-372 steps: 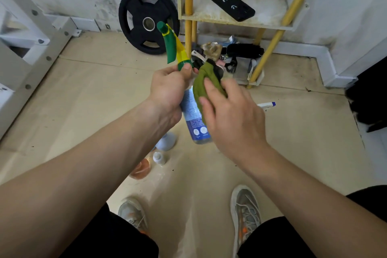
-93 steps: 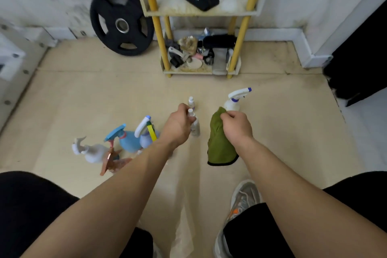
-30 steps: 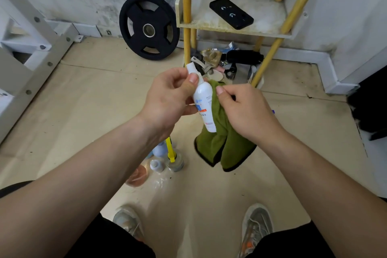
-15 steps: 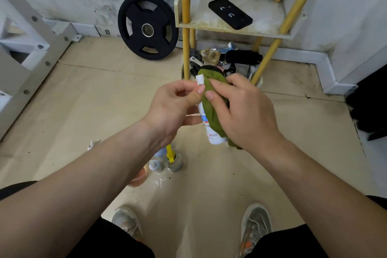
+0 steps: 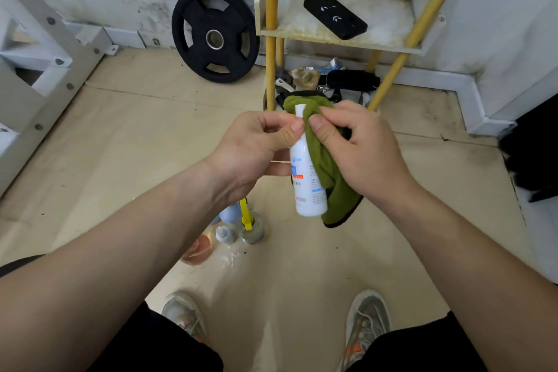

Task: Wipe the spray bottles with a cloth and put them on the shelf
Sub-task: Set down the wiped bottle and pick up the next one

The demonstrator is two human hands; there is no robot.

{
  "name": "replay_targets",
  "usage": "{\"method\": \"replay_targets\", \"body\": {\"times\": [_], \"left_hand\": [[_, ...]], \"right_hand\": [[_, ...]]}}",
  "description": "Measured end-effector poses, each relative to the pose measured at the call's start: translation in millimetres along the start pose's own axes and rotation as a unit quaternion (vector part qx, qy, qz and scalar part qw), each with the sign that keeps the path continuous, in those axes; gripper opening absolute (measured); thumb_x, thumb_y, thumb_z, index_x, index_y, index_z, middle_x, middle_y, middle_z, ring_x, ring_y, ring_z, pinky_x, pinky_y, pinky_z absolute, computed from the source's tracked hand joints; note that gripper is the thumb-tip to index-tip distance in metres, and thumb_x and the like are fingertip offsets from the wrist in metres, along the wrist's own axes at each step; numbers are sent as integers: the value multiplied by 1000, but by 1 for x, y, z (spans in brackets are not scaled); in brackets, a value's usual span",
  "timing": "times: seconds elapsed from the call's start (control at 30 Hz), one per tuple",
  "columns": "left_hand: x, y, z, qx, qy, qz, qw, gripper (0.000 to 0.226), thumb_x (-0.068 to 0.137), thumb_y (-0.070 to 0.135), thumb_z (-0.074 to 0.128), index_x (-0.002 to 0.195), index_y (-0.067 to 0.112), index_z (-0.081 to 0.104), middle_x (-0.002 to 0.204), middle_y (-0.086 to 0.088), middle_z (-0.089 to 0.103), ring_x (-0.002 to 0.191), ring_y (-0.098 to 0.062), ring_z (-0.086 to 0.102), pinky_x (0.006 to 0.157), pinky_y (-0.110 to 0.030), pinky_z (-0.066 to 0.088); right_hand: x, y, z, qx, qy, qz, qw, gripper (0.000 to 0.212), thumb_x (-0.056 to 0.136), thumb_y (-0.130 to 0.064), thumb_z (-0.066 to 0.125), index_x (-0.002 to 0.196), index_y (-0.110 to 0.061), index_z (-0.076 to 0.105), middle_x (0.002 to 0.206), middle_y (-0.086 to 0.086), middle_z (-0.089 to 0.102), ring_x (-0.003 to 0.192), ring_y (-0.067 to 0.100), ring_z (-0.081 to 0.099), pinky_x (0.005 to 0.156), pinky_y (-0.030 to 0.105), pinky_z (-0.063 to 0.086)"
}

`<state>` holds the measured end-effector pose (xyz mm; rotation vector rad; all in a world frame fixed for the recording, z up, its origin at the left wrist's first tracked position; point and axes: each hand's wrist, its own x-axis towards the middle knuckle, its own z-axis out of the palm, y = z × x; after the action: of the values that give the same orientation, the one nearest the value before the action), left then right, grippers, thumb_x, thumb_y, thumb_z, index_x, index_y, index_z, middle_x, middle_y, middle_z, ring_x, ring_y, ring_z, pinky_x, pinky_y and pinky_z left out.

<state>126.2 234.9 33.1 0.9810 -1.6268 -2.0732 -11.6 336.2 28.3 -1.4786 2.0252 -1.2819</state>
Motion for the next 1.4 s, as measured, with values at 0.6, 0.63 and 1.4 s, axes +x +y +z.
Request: {"method": "replay_targets", "body": {"times": [0.6,0.63,1.4], "left_hand": [[9,2,-10,-86,161,-56,982,20,97,32,65,103,13,65,94,-5,71,76,-25,70,77,-43,62],[9,3,-12,-76,147,-60,984,21,96,35,66,104,15,66,98,-4,72,79,-25,70,81,-43,62],[7,19,-24,-25,48,37,998,21,101,28,56,99,10,66,92,-3,69,78,-20,69,63,-29,59]], "right_hand": [[-8,0,0,-52,-166,156,972,35,73,-58,81,97,-32,77,78,-6,73,76,10,68,68,35,55],[-7,1,-2,-9,-171,170,971,29,75,-51,84,96,-31,78,78,-6,76,77,12,71,71,36,57],[1,5,8,250,-57,237,937,28,103,-14,55,93,-17,81,85,-14,76,83,2,69,79,22,54]]}}
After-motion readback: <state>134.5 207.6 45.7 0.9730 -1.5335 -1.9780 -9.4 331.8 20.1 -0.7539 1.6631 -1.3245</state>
